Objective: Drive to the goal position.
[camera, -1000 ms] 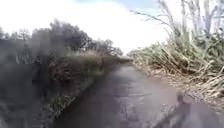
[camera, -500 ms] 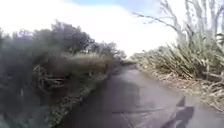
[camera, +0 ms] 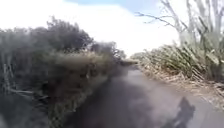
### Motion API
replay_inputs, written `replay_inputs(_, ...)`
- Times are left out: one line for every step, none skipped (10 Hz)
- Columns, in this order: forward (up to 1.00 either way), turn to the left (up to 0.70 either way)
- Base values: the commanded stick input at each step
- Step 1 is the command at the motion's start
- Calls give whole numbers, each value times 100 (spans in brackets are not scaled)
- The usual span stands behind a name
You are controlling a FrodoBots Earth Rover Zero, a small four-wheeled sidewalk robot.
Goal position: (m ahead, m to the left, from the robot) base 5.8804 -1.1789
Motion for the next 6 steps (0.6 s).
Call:
replay_inputs(85, -34)
replay_inputs(85, -27)
replay_inputs(85, -7)
replay_inputs(85, 0)
replay_inputs(85, 0)
replay_inputs(85, 0)
